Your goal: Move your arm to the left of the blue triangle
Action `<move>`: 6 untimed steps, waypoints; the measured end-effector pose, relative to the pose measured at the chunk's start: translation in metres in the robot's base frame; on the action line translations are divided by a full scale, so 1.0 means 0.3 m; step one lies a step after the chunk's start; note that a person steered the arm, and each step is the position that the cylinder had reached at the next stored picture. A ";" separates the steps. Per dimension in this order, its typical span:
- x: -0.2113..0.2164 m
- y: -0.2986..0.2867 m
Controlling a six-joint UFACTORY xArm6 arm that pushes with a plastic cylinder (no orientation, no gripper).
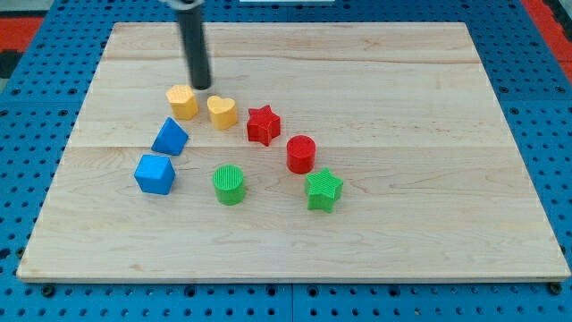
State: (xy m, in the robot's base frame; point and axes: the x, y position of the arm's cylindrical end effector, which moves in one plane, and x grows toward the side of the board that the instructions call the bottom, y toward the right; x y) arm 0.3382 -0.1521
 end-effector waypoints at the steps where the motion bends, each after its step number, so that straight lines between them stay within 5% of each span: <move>1: 0.012 -0.181; 2: 0.088 -0.290; 4: 0.346 -0.204; 6: 0.349 -0.135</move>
